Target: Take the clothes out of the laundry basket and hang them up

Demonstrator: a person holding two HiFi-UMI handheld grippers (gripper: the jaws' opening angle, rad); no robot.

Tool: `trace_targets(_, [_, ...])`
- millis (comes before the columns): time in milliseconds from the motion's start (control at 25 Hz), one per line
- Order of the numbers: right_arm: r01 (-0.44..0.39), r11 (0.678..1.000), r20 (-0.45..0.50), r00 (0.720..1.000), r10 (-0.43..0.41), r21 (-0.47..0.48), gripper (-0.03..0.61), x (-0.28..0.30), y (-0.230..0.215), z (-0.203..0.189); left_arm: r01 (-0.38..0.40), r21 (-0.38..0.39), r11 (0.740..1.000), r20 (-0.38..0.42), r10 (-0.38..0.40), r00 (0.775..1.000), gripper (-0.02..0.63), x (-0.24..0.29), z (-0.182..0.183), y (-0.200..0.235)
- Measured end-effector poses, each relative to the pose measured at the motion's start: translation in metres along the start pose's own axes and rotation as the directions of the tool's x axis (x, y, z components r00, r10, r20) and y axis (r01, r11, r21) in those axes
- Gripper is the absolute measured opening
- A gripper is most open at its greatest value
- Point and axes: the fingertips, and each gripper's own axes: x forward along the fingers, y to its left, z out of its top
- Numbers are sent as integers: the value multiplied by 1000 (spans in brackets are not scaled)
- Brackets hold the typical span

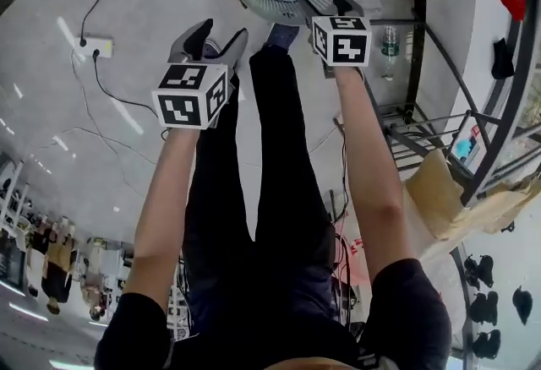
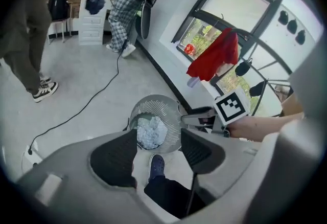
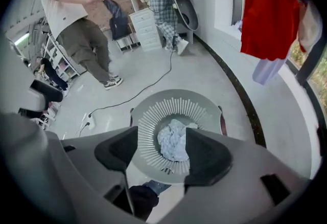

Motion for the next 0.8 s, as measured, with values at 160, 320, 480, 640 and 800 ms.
trace_targets(160, [23, 999, -16, 1000, -23, 30, 290, 74, -33, -5, -5, -3, 1000, -14, 5, 1000, 258, 50, -23, 21])
trace_targets(320, [74, 997, -32, 997, -74, 28, 275, 141, -72, -6, -7, -24, 1000, -13, 6, 1000, 258, 91, -40, 42])
trace_targets(480, [114, 994, -81, 990, -113, -1, 265, 199, -103, -17, -15, -43, 999, 1, 15, 1000, 258, 118, -51, 61])
trace_targets(640, [119, 993, -142, 983, -120, -11, 261, 256, -127, -28, 8, -42, 999, 13, -7, 1000, 258, 141, -56, 71])
trace_targets(800, [155, 988, -225, 963, -149, 12, 261, 303, -150, -39, 35, -20, 999, 44, -34, 998, 258, 152, -49, 76])
